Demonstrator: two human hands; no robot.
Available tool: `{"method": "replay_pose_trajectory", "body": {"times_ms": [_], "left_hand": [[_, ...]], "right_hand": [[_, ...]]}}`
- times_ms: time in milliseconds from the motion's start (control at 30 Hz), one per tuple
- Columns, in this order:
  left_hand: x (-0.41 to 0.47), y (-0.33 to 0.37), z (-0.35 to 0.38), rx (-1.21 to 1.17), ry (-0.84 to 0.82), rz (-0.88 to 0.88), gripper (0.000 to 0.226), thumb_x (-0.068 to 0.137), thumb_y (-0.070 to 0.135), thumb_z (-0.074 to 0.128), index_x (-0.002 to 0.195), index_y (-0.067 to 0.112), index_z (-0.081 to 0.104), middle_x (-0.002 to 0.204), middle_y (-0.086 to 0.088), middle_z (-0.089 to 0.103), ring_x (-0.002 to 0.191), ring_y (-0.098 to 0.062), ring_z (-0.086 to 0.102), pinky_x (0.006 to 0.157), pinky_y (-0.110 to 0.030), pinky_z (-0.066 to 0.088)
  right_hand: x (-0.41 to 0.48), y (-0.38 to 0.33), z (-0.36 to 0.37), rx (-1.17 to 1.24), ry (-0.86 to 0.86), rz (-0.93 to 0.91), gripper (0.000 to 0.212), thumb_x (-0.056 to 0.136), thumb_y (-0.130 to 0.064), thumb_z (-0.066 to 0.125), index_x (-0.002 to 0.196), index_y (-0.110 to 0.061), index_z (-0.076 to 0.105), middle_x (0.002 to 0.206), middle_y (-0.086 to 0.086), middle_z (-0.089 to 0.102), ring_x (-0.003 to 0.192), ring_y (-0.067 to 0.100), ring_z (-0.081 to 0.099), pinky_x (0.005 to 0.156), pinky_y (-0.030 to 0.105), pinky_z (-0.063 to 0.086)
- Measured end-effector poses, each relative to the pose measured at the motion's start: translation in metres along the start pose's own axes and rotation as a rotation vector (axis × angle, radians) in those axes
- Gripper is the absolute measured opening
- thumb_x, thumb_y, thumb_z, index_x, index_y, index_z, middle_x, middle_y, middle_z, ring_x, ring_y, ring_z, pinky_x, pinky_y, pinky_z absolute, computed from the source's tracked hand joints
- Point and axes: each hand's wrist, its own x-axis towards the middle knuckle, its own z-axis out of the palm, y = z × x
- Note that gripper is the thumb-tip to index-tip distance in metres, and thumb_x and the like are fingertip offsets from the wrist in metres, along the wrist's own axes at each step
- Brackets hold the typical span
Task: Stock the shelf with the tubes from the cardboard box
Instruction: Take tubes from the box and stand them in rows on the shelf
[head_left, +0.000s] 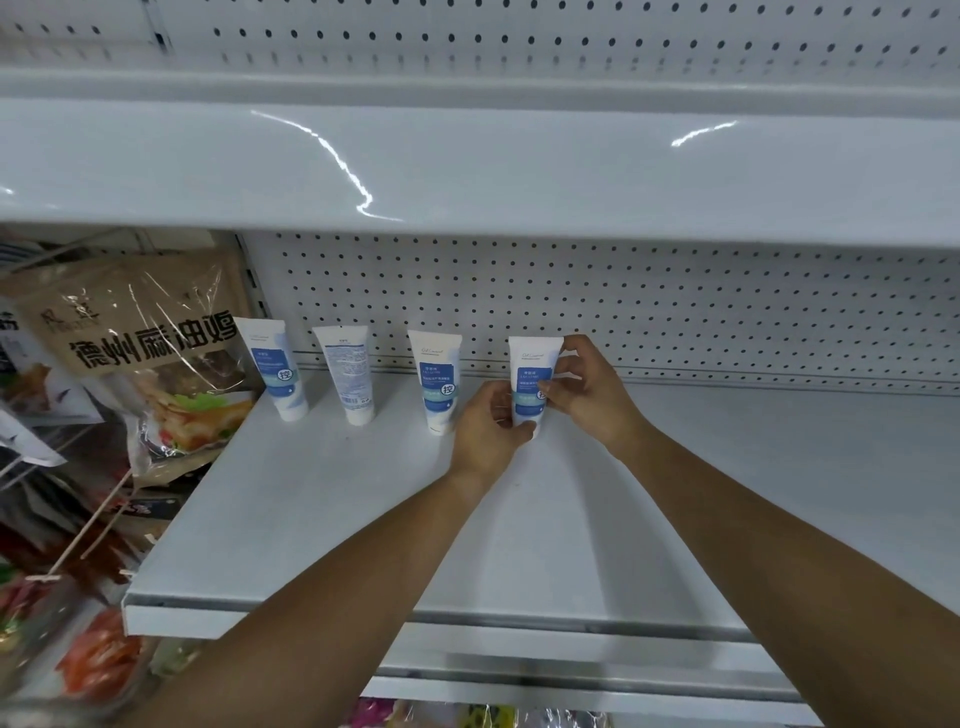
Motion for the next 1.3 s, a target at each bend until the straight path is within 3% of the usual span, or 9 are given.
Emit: {"method": "replay_pose_trajectory", "body": {"times_ms": [900,1000,1100,1167,1300], "left_hand": [[0.004,-0.003,-0.002,0.058,-0.025,-0.006,0.043,0.074,0.003,0.082,0.107,0.017,0.059,0.091,0.006,0.067,0.082,-0.007,0.065,0.076,-0.015,0.052],[0.004,-0.001,-0.004,0.125,-0.04,0.029,0.041,0.074,0.008,0.083,0.108,0.012,0.061,0.094,0.002,0.068,0.083,-0.012,0.066,0.078,-0.019,0.054],[0.003,0.002,-0.007,0.229,-0.074,0.045,0.044,0.074,0.014,0.084,0.112,0.013,0.063,0.1,-0.002,0.069,0.088,-0.016,0.065,0.083,-0.029,0.056],[0.0,0.004,-0.008,0.28,-0.078,0.041,0.049,0.074,0.018,0.084,0.118,0.014,0.063,0.106,-0.002,0.068,0.094,-0.016,0.064,0.089,-0.035,0.055],[-0.013,0.014,-0.013,0.427,-0.044,-0.034,0.065,0.079,0.036,0.078,0.135,0.014,0.053,0.124,-0.007,0.062,0.11,-0.022,0.062,0.093,-0.038,0.053]], "right_hand": [[0.004,0.009,-0.001,0.009,-0.021,0.02,0.042,0.087,-0.008,0.071,0.117,-0.027,0.048,0.12,0.002,0.064,0.112,0.023,0.062,0.091,0.049,0.056],[0.005,0.009,-0.002,0.011,-0.025,0.028,0.042,0.087,-0.008,0.071,0.117,-0.026,0.049,0.119,0.003,0.065,0.111,0.023,0.063,0.091,0.046,0.056],[0.001,0.008,-0.006,0.004,-0.028,0.026,0.041,0.087,-0.01,0.072,0.119,-0.023,0.051,0.114,0.0,0.066,0.108,0.02,0.064,0.085,0.029,0.055],[-0.006,0.006,-0.01,-0.039,-0.02,0.048,0.037,0.089,-0.014,0.07,0.12,-0.019,0.051,0.111,-0.002,0.065,0.106,0.016,0.064,0.078,0.019,0.049],[-0.025,0.012,-0.025,-0.402,-0.051,0.066,0.035,0.095,-0.034,0.06,0.125,-0.017,0.054,0.115,-0.002,0.063,0.109,0.017,0.061,0.089,0.028,0.047]]}}
